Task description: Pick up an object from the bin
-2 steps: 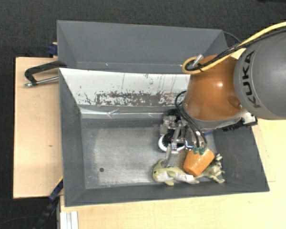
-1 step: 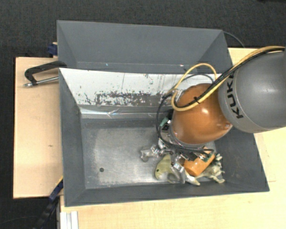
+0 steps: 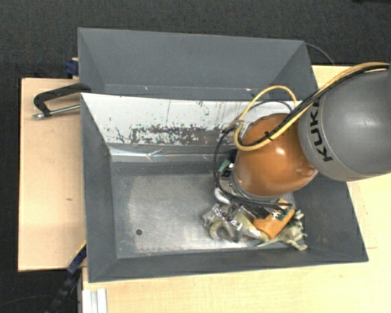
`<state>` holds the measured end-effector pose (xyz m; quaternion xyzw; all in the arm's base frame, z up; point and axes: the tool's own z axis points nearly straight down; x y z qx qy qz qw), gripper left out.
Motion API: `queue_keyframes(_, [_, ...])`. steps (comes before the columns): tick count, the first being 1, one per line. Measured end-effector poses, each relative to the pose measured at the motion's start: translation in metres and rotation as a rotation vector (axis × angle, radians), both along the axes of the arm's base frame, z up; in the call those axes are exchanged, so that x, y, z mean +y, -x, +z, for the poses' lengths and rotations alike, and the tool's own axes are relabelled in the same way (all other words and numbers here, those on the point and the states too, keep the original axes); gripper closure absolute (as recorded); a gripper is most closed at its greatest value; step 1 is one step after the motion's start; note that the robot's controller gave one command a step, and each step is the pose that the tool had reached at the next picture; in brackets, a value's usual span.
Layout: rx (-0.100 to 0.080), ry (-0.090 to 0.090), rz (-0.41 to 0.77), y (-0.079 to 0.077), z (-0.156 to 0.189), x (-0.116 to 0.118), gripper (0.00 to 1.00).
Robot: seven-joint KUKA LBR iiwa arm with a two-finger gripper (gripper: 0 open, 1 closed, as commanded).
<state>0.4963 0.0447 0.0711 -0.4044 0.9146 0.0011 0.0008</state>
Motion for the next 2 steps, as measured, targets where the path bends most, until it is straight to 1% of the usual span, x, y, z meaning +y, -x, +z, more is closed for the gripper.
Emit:
queue_keyframes(1, [-0.014, -0.001, 0.001, -0.018, 0.116, 0.014, 1.00])
queue_keyframes(2, [0.004, 0.001, -0.084, -0.030, -0.003, 0.009, 1.00])
